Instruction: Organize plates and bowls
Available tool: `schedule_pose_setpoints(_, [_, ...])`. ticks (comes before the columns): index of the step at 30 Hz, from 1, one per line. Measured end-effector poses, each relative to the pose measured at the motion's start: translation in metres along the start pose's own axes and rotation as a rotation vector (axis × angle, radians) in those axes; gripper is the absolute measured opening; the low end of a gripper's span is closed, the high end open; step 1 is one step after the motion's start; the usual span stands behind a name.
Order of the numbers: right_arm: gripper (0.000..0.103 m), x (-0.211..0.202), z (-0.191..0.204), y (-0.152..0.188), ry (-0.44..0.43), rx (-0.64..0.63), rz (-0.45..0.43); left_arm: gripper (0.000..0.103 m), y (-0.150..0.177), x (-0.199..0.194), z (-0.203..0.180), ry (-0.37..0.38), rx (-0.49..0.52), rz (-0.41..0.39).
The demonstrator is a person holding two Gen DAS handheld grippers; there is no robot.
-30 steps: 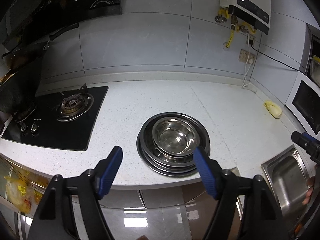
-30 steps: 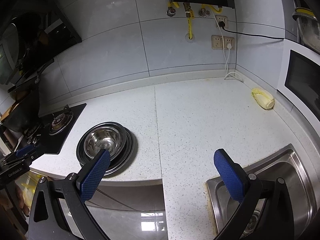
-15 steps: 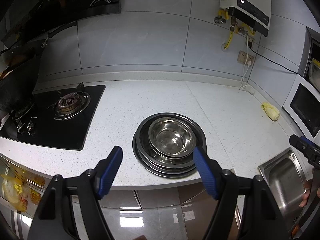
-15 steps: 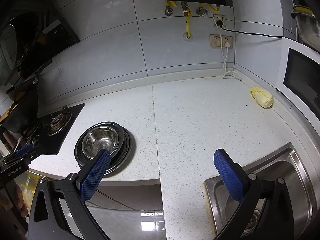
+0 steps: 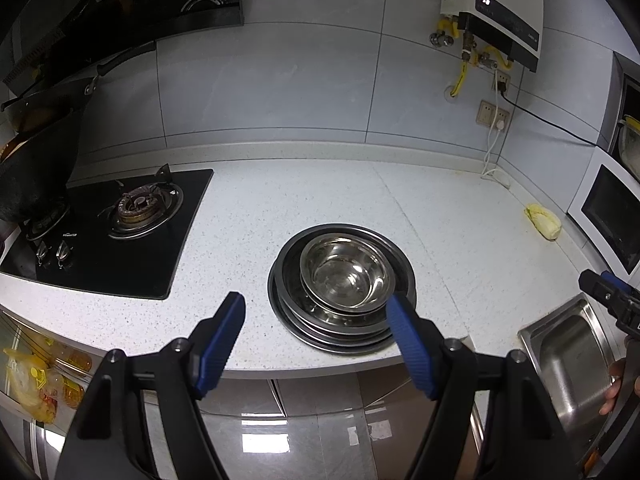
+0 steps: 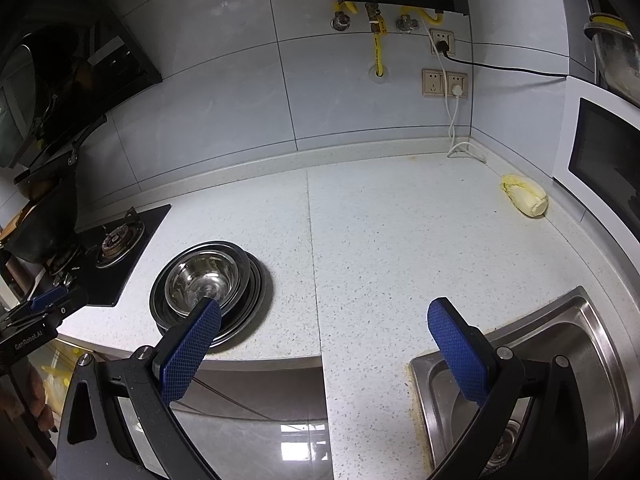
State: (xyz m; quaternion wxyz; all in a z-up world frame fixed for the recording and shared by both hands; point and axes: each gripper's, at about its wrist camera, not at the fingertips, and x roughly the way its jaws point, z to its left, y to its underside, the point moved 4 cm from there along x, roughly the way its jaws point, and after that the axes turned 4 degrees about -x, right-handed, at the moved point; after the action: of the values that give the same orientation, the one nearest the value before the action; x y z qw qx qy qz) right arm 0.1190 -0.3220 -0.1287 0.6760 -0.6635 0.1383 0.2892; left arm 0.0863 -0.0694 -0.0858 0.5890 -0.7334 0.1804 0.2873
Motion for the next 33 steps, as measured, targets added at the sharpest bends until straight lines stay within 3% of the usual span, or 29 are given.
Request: schedule_pose_setpoints(33, [0.102,0.0030,-0.0026,-0.0008,0.001,-0.005,-0.006,0.072,-0.0025,0.0034,-0.0018,-0.008,0.013,-0.003])
